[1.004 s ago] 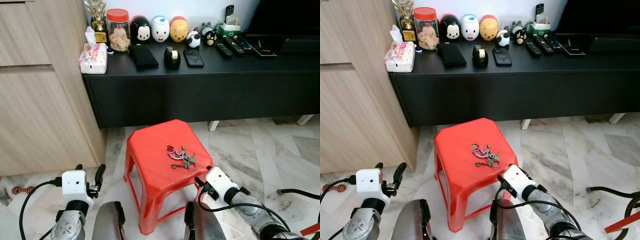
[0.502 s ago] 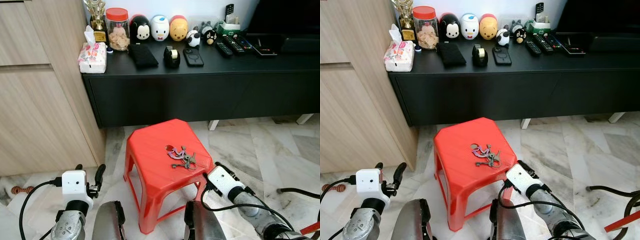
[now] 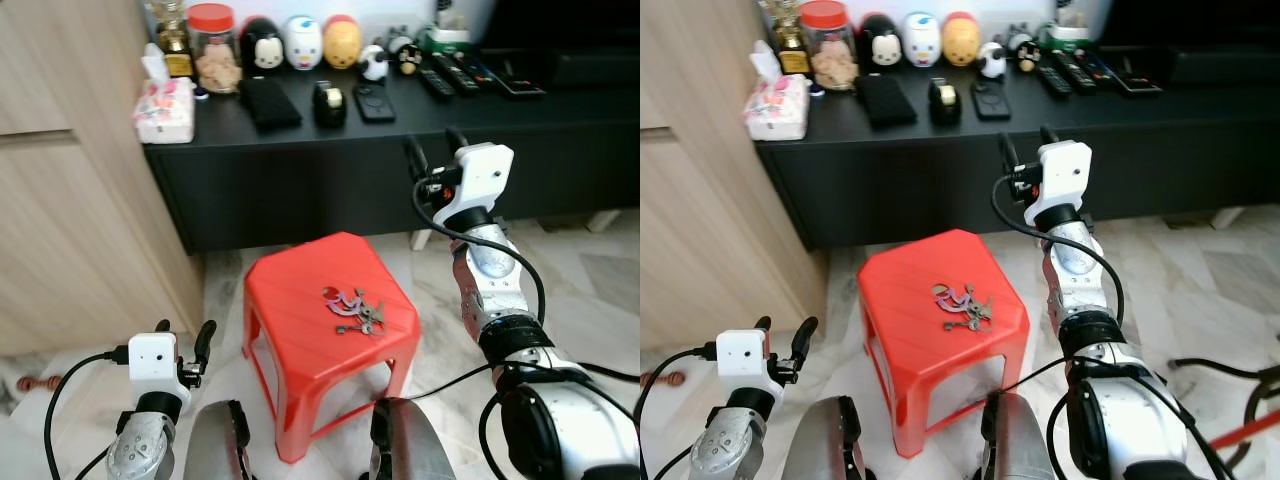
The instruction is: Hang keys on a hook
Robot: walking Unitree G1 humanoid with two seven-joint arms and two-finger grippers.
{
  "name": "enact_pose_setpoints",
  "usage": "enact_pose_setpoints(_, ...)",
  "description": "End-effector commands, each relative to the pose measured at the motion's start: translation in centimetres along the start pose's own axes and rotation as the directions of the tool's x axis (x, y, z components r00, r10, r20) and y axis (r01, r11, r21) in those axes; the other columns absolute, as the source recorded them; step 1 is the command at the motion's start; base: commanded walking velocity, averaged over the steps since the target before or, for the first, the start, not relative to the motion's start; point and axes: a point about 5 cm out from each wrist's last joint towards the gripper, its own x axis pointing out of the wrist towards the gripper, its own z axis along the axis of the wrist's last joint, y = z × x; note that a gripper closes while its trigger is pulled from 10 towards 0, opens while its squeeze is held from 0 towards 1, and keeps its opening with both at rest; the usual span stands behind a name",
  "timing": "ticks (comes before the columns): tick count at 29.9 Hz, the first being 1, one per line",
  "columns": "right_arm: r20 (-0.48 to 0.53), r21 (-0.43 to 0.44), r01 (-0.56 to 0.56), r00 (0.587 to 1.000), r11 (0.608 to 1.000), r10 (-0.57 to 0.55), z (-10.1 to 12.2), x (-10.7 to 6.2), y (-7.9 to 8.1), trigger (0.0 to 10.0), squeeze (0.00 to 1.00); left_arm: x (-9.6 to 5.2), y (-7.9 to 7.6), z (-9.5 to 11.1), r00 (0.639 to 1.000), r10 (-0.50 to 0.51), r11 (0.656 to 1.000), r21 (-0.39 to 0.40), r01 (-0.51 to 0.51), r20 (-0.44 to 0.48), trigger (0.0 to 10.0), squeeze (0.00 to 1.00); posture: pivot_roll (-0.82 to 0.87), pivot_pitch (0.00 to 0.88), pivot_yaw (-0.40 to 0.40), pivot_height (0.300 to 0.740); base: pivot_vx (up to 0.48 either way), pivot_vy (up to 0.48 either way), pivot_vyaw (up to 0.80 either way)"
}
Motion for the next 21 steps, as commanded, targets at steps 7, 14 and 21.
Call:
enact_pose_setpoints(7, -0.056, 0.030, -0.197, 0.979, 0.980, 0.198, -1.3, -1.7, 1.6, 10.0, 0.00, -0.3, 0.1, -0.1, 1.000, 0.014, 1.000, -0.002, -0.014, 0.004, 10.0, 0.00, 0.07, 0.086, -0.100, 0.568, 0.000, 0.000, 0.00)
enact_pose_setpoints(14, -0.433, -0.129, -0.443, 0.830, 0.887, 0.352, -6.1, -4.8, 1.9, 10.0, 0.00, -0.9, 0.0, -0.4, 0.999, 0.045, 0.999, -0.016, -0.045, -0.002, 10.0, 0.00, 0.08, 0.096, -0.141, 0.568, 0.000, 0.000, 0.00)
enact_pose_setpoints(21, -0.571, -0.142, -0.444, 0.767, 0.885, 0.293, -7.8, -5.2, 2.3, 10.0, 0.00, -1.6, 0.0, -0.6, 0.999, 0.053, 0.998, -0.020, -0.053, -0.011, 10.0, 0.00, 0.09, 0.109, -0.141, 0.568, 0.000, 0.000, 0.00)
